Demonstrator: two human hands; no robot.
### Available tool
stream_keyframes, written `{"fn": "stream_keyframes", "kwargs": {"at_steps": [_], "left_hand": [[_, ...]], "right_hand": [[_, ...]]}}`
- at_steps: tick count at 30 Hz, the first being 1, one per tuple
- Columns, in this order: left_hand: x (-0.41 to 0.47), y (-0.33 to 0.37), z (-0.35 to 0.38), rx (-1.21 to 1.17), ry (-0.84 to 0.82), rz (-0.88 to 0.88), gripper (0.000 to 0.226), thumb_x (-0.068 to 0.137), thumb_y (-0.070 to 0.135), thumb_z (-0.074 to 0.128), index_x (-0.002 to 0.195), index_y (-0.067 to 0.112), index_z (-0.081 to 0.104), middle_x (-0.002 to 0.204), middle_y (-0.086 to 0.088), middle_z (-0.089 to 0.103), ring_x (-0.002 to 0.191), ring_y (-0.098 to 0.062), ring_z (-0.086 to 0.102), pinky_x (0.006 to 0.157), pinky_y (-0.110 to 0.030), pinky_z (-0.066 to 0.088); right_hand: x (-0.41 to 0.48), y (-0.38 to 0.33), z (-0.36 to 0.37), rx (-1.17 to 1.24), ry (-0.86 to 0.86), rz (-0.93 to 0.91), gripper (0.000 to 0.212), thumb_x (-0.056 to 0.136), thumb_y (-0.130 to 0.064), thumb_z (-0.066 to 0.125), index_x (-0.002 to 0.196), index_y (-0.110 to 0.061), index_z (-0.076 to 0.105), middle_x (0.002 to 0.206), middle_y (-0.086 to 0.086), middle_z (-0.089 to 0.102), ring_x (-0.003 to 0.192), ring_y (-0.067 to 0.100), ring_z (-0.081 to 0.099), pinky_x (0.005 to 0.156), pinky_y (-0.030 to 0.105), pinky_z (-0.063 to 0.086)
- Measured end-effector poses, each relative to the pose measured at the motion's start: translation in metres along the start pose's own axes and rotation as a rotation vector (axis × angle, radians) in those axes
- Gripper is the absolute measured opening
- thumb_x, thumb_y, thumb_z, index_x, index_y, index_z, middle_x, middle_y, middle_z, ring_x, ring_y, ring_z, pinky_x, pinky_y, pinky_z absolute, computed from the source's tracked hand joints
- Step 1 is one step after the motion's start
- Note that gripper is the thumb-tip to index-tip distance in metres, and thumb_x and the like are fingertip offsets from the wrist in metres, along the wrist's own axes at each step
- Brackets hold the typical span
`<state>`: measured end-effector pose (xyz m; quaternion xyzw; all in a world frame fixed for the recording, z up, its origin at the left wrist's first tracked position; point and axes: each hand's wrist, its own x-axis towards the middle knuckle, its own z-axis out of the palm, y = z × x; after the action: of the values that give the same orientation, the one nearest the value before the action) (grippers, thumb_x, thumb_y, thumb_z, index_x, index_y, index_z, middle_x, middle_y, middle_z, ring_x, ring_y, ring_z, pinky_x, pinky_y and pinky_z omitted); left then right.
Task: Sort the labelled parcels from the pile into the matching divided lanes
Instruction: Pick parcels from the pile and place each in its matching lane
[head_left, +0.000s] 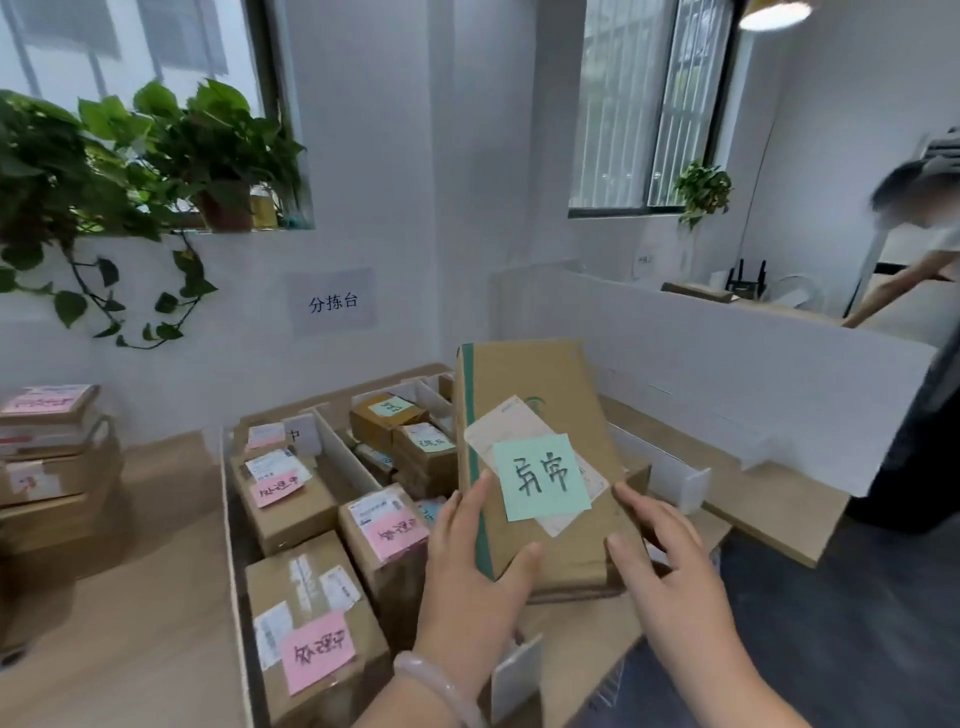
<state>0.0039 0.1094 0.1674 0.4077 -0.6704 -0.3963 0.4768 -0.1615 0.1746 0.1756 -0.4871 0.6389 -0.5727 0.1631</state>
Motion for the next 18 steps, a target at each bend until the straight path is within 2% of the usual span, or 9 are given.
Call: {"fn": "stream_keyframes", "kwargs": {"at_steps": [3, 7, 10, 13, 18], "left_hand": [[0.0, 0.014, 0.062, -0.015, -0.066, 0.014, 0.072, 0.083, 0.035, 0.073, 0.116, 0.081, 0.029, 0.151, 0.018, 0.025, 0.139, 0.001, 0.024, 0.117, -0.032, 0.026], [-0.005, 0.022, 0.125, -0.043, -0.13, 0.024, 0.068, 0.083, 0.033, 0.072, 0.119, 0.075, 0.031, 0.151, 0.017, 0.026, 0.131, 0.012, 0.026, 0.107, -0.017, 0.023], [0.0, 0.025, 0.159, -0.012, -0.177, 0.012, 0.068, 0.075, 0.044, 0.067, 0.119, 0.079, 0.028, 0.151, 0.015, 0.027, 0.137, 0.004, 0.023, 0.108, -0.02, 0.023], [0.01, 0.022, 0.189, 0.017, -0.219, 0.005, 0.07, 0.073, 0.048, 0.065, 0.119, 0.082, 0.024, 0.15, 0.017, 0.027, 0.138, 0.001, 0.024, 0.111, -0.023, 0.025], [0.035, 0.007, 0.226, -0.029, -0.284, -0.023, 0.069, 0.08, 0.037, 0.07, 0.12, 0.077, 0.029, 0.149, 0.019, 0.025, 0.136, 0.002, 0.027, 0.11, -0.019, 0.028]], "right_hand": [[0.005, 0.022, -0.055, -0.01, 0.074, 0.016, 0.048, 0.09, -0.015, 0.064, 0.113, -0.057, 0.055, 0.126, -0.026, 0.045, 0.111, -0.02, 0.043, 0.092, 0.015, 0.037], [0.009, 0.05, -0.109, -0.027, 0.142, 0.056, 0.047, 0.09, -0.015, 0.063, 0.117, -0.053, 0.056, 0.129, -0.025, 0.046, 0.119, -0.009, 0.044, 0.099, 0.022, 0.038], [0.012, 0.067, -0.135, -0.047, 0.172, 0.097, 0.048, 0.091, -0.016, 0.063, 0.12, -0.054, 0.054, 0.127, -0.03, 0.044, 0.125, 0.002, 0.045, 0.107, 0.031, 0.038], [0.021, 0.084, -0.153, -0.058, 0.191, 0.146, 0.048, 0.091, -0.018, 0.062, 0.119, -0.056, 0.052, 0.123, -0.033, 0.042, 0.122, 0.005, 0.047, 0.103, 0.029, 0.038], [0.047, 0.11, -0.164, -0.053, 0.225, 0.201, 0.05, 0.091, -0.016, 0.064, 0.115, -0.057, 0.052, 0.129, -0.015, 0.047, 0.114, -0.003, 0.05, 0.095, 0.024, 0.038]]}}
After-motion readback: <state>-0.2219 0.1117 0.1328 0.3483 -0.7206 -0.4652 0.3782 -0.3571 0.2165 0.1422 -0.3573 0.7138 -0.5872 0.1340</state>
